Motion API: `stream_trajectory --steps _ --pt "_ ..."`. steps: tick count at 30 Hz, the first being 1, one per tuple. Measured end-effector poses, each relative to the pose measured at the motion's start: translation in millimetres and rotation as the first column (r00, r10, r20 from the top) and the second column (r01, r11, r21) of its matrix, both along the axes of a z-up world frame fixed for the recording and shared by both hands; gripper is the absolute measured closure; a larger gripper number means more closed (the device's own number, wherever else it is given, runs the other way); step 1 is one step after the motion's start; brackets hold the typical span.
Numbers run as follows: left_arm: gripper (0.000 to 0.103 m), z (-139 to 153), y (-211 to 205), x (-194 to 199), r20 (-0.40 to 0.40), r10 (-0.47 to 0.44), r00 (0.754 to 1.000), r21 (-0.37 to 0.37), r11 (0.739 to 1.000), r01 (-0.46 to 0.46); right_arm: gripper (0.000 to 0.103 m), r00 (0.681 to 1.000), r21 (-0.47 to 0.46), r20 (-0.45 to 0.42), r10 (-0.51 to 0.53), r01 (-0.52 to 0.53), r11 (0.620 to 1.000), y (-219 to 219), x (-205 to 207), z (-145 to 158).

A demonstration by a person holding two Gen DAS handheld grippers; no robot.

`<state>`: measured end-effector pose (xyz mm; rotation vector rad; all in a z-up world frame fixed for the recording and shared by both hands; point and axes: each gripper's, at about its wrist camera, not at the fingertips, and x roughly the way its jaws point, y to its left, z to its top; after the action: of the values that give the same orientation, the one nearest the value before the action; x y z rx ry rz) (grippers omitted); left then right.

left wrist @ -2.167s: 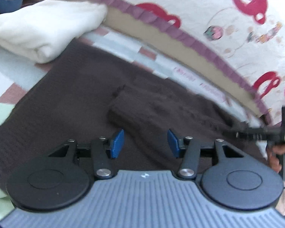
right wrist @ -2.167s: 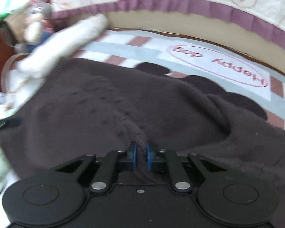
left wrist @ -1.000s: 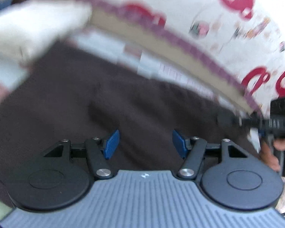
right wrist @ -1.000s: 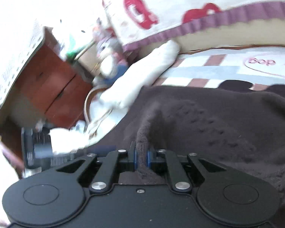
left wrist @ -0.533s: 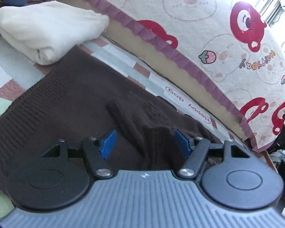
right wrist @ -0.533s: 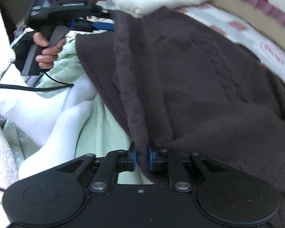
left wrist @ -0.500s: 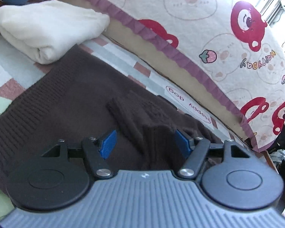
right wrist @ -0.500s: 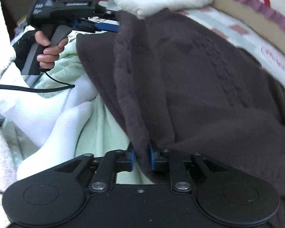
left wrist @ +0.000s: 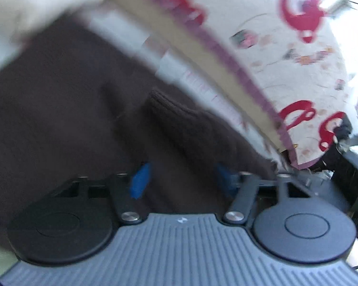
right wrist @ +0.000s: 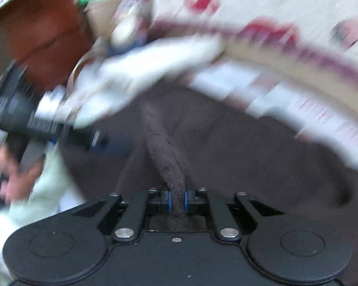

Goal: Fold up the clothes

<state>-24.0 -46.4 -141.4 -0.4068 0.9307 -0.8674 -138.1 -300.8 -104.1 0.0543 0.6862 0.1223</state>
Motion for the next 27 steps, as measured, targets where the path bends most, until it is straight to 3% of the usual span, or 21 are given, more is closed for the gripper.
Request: stream_trajectory --steps 2,6,7,8,10,11,12,14,16,18,21,25,27 --pt "0.058 6.6 8.7 0.5 0.028 0.045 0.999 -0.029 0.999 -0.044 0.092 0.981 -0.083 0.177 -0.077 0.092 0.992 5.7 -10.7 36.4" --pt "0.057 19.8 26.2 1.6 0.08 0.136 0.987 -0.091 0.987 -0.129 0.092 0.885 -0.168 0.461 -0.059 0.152 0.974 37.3 -48.4 75.3" --pt "0.053 23.1 30.6 1.8 0.092 0.16 0.983 -0.107 0.983 -0.149 0.091 0.897 -0.168 0.441 -0.025 0.11 0.98 44.0 -53.3 68.9" --pt "0.052 26.4 35.0 2.1 0.104 0.183 0.978 -0.123 0.978 -0.17 0.091 0.931 -0.149 0.365 0.016 0.041 0.988 47.3 -51.7 57.3" --pt "0.048 33.0 43.7 2.6 0.126 0.229 0.965 -0.157 0.965 -0.209 0.09 0.989 -0.064 0.11 0.096 -0.089 0.994 49.6 -39.7 14.5" --pt "0.048 35.2 47.8 3.2 0.131 0.25 0.959 -0.168 0.959 -0.227 0.09 0.991 -0.021 -0.036 0.128 -0.129 0.991 50.1 -30.6 -9.5" --pt "0.048 26.7 49.0 6.2 0.085 0.251 0.964 -0.133 0.962 -0.239 0.085 0.982 -0.002 -0.139 0.132 -0.133 0.991 50.7 -25.3 -30.4" --pt "0.048 15.0 50.8 7.0 0.041 0.266 0.963 -0.078 0.962 -0.262 0.082 0.947 -0.008 -0.296 0.128 -0.137 0.991 52.5 -17.5 -58.1" --pt "0.048 11.5 53.0 4.4 0.045 0.299 0.953 -0.074 0.953 -0.295 0.07 0.937 -0.002 -0.309 0.161 -0.17 0.985 53.3 -20.2 -56.5" --pt "0.046 10.5 53.4 3.9 0.054 0.308 0.95 -0.069 0.95 -0.304 0.048 0.93 0.039 -0.3 0.212 -0.21 0.977 49.7 -23.6 -44.2" --pt "0.044 10.5 48.6 4.3 0.068 0.274 0.959 -0.044 0.961 -0.272 0.047 0.939 0.151 -0.258 0.226 -0.192 0.97 23.2 -27.8 -27.3" --pt "0.037 7.4 36.2 1.0 0.081 0.206 0.975 -0.038 0.978 -0.204 0.047 0.969 0.206 -0.246 -0.009 0.061 0.977 -41.0 -39.6 -19.4" --pt "0.03 6.2 37.3 -1.9 0.063 0.215 0.975 -0.099 0.973 -0.208 0.046 0.939 0.209 -0.29 -0.182 0.248 0.946 -77.6 -44.3 -21.8"
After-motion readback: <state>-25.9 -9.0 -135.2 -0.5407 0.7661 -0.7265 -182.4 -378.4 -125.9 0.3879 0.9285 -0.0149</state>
